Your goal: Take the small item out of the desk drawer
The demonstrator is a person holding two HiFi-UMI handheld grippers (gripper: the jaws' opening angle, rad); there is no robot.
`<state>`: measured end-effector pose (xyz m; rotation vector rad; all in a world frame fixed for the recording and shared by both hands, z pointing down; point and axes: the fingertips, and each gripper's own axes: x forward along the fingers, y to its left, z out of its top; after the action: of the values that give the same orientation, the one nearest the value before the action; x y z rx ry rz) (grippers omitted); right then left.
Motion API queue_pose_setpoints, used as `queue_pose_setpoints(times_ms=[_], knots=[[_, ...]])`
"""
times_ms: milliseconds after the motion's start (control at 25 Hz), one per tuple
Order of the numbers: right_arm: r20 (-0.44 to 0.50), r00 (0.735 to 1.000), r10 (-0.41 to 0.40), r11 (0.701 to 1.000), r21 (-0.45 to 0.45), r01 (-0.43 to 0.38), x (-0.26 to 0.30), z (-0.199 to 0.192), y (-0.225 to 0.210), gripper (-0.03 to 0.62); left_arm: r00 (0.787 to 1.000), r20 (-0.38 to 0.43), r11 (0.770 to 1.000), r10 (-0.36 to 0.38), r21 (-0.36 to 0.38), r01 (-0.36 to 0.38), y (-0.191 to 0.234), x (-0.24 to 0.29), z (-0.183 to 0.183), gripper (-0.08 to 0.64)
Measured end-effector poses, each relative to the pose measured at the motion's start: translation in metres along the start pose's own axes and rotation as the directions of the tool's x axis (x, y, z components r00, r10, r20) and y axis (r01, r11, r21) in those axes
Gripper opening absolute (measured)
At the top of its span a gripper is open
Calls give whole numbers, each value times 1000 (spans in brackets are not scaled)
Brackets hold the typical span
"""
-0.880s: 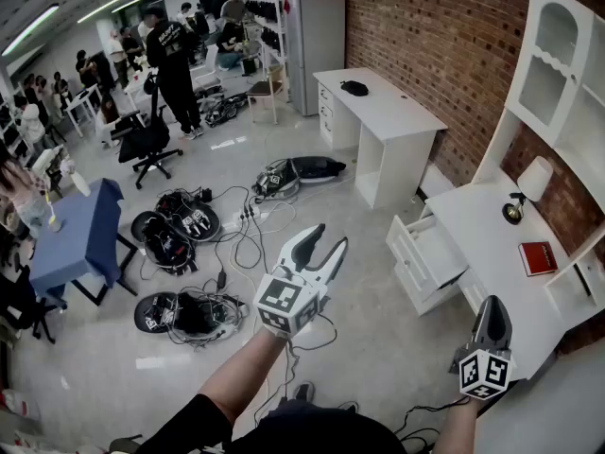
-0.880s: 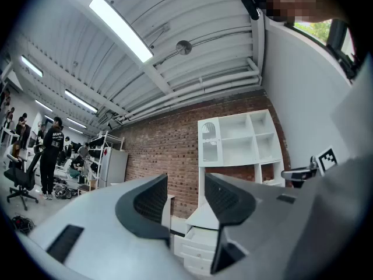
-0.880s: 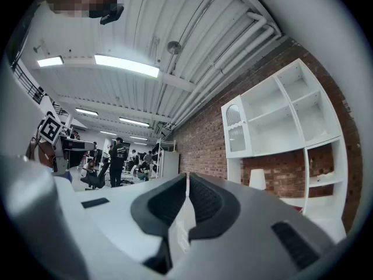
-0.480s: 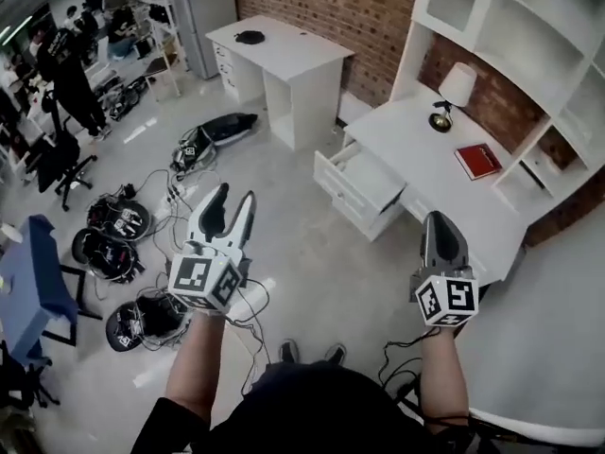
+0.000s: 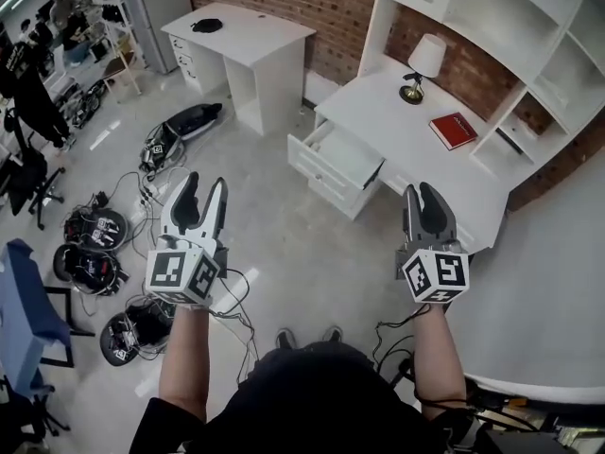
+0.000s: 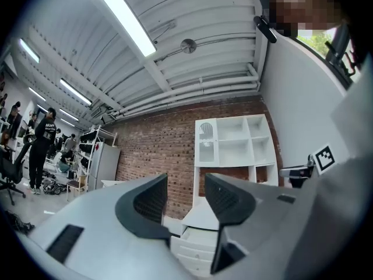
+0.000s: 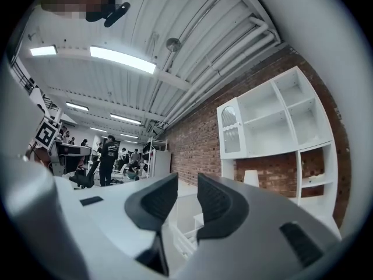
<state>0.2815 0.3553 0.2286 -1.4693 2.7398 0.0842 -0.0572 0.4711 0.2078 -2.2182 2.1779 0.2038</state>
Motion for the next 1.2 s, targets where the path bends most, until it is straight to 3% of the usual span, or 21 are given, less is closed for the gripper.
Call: queue_pose_setpoints(times_ms=[320,560,1200], knots=[[22,1000,0,1000,-17,0,15,6,30,97,1000,3,999,9,-34,-9,49,-7,-9,198],[-2,1000,17,1000,0,-17,55,-10,22,97,1000,-29,999,9,-45,-10,61,24,-27,198],[-56,982,183,979,107,-176,267,-81,-58,97,990,-119,997,78,-19,-81,53,204,-76,198]])
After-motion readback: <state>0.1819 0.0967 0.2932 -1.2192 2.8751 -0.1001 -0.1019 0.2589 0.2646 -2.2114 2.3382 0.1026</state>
